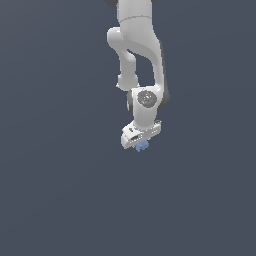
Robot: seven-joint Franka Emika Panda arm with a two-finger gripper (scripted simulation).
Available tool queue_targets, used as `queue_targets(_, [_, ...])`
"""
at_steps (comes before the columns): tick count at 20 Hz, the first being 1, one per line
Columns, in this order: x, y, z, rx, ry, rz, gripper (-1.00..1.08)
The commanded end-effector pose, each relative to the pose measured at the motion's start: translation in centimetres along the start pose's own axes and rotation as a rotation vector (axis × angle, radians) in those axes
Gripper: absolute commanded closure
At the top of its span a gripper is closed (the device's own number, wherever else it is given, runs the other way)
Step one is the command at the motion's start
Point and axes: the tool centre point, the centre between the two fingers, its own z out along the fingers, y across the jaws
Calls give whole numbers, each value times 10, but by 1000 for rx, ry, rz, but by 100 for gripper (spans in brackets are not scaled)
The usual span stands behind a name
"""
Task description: Pick up the object and move it to a goal position.
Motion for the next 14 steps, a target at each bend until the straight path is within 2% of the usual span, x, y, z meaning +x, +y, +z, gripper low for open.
queue_targets(1, [-1,1,0,0,-1,1,108])
queue_targets(7, [3,10,-7,0,-1,1,108])
queue_targets(14, [14,45,-32,1,0,0,108])
